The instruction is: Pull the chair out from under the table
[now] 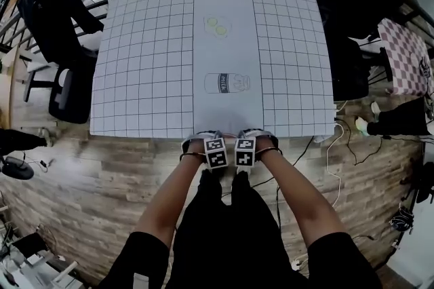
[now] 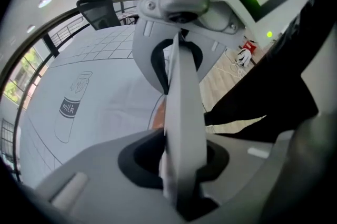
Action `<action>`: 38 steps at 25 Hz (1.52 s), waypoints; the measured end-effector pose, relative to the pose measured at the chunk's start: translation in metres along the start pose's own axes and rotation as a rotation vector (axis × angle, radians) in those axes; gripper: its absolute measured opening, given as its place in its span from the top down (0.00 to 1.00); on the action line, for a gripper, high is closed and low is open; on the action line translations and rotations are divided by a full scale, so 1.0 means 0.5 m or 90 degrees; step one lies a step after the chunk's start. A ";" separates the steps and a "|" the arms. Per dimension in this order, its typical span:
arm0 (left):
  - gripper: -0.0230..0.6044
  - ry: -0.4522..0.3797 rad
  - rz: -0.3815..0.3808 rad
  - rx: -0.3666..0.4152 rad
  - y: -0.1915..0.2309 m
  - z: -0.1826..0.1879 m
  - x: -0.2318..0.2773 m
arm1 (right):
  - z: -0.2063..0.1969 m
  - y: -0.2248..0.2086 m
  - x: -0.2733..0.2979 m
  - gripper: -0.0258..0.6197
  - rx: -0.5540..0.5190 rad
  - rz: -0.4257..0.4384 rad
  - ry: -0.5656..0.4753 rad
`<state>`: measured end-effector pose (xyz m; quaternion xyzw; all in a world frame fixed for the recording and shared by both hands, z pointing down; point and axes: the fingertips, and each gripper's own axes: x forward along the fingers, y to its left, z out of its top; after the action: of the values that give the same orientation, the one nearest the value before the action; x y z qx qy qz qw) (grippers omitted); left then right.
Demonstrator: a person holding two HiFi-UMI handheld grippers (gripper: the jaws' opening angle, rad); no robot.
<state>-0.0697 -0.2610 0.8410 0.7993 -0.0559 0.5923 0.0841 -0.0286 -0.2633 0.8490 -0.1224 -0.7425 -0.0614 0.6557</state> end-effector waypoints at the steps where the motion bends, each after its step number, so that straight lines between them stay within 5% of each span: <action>1: 0.81 0.004 0.006 0.002 0.002 0.000 0.003 | -0.001 -0.002 -0.001 0.79 0.002 -0.002 0.000; 8: 0.81 0.015 -0.002 -0.005 -0.001 0.001 0.006 | 0.009 -0.012 0.002 0.85 0.030 -0.071 0.009; 20: 0.84 0.016 0.032 0.039 -0.003 0.001 0.005 | 0.011 -0.012 0.003 0.85 0.046 -0.085 0.000; 38: 0.83 0.016 0.004 0.015 -0.072 -0.009 -0.003 | 0.028 0.056 0.008 0.85 0.055 -0.074 -0.003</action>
<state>-0.0676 -0.2247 0.8387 0.7927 -0.0508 0.6030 0.0736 -0.0352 -0.2323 0.8491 -0.0511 -0.7518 -0.0669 0.6540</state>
